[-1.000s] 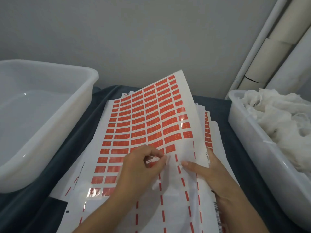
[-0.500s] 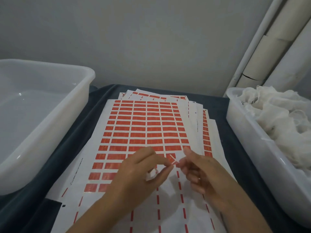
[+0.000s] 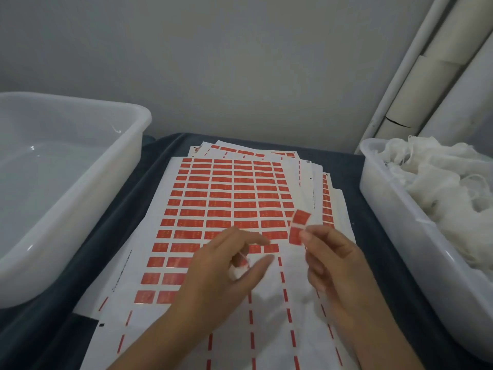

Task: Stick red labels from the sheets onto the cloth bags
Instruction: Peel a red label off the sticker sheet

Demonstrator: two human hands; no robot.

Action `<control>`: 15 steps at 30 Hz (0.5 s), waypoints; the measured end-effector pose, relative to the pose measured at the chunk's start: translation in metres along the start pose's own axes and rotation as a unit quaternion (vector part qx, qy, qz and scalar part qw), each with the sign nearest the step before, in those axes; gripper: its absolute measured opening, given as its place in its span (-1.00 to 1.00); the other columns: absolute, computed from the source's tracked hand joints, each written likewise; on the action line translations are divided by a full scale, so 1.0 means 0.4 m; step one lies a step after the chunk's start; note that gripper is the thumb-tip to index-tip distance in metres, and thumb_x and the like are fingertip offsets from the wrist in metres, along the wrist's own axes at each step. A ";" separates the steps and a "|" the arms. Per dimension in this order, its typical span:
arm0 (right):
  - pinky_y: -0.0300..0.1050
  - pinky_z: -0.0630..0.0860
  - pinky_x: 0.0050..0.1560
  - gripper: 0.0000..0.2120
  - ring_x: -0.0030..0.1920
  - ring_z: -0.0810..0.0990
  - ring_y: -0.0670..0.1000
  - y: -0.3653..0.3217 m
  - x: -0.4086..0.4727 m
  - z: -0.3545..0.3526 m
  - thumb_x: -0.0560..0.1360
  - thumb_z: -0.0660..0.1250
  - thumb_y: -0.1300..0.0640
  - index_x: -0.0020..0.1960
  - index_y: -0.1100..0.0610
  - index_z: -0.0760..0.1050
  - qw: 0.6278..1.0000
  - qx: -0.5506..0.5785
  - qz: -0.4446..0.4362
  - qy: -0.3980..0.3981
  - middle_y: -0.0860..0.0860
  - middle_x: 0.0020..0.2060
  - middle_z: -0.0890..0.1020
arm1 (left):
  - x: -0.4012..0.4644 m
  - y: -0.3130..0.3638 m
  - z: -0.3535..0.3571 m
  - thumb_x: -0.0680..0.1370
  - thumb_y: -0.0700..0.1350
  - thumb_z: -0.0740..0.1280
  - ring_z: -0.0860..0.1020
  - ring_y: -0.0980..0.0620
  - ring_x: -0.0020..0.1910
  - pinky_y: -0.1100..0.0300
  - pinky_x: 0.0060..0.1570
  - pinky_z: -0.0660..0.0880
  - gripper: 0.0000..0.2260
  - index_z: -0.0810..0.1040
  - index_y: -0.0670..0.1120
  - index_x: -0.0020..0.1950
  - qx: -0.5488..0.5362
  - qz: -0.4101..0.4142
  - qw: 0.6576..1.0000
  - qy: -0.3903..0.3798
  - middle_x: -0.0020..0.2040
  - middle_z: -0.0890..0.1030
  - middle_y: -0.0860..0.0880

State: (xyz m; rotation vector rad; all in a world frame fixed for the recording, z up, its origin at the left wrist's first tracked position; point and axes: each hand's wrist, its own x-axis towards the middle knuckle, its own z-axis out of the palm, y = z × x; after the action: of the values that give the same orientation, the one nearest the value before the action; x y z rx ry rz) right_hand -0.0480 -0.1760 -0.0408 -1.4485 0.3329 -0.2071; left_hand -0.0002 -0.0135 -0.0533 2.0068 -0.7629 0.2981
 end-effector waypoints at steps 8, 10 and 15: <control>-0.53 0.42 -0.05 -0.41 0.01 0.53 -0.26 0.031 -0.033 0.090 0.24 0.41 -0.23 0.19 -0.22 0.26 0.967 -0.198 -0.159 -0.028 -0.42 -0.10 0.56 | -0.002 -0.010 0.019 0.37 -0.12 0.48 0.46 0.42 -0.13 0.65 -0.17 0.33 -0.58 0.44 0.23 0.09 0.058 -0.026 0.997 -0.053 0.01 0.43 0.40; -0.56 0.40 -0.06 -0.39 -0.01 0.53 -0.29 0.041 -0.027 0.090 0.23 0.43 -0.24 0.18 -0.24 0.24 0.968 -0.200 -0.146 -0.027 -0.45 -0.13 0.56 | -0.008 -0.019 0.027 0.27 -0.14 0.54 0.60 0.14 -0.14 0.34 -0.04 0.48 -0.52 0.57 -0.04 0.17 0.112 0.014 0.992 -0.064 0.02 0.63 0.09; -0.70 0.26 -0.13 -0.42 -0.01 0.49 -0.41 0.050 -0.026 0.082 0.22 0.33 -0.12 0.21 -0.21 0.25 0.962 -0.220 -0.159 -0.030 -0.57 -0.19 0.51 | -0.013 -0.027 0.037 0.14 -0.16 0.60 0.64 -0.04 -0.28 0.28 -0.20 0.45 -0.35 0.55 -0.12 0.22 0.170 0.050 0.983 -0.053 -0.11 0.67 -0.05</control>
State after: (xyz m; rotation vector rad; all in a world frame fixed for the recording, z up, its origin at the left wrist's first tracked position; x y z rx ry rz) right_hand -0.0475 -0.1396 -0.0567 -1.9452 0.0939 -0.3648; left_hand 0.0010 -0.0201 -0.0711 2.3241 -0.9324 0.4047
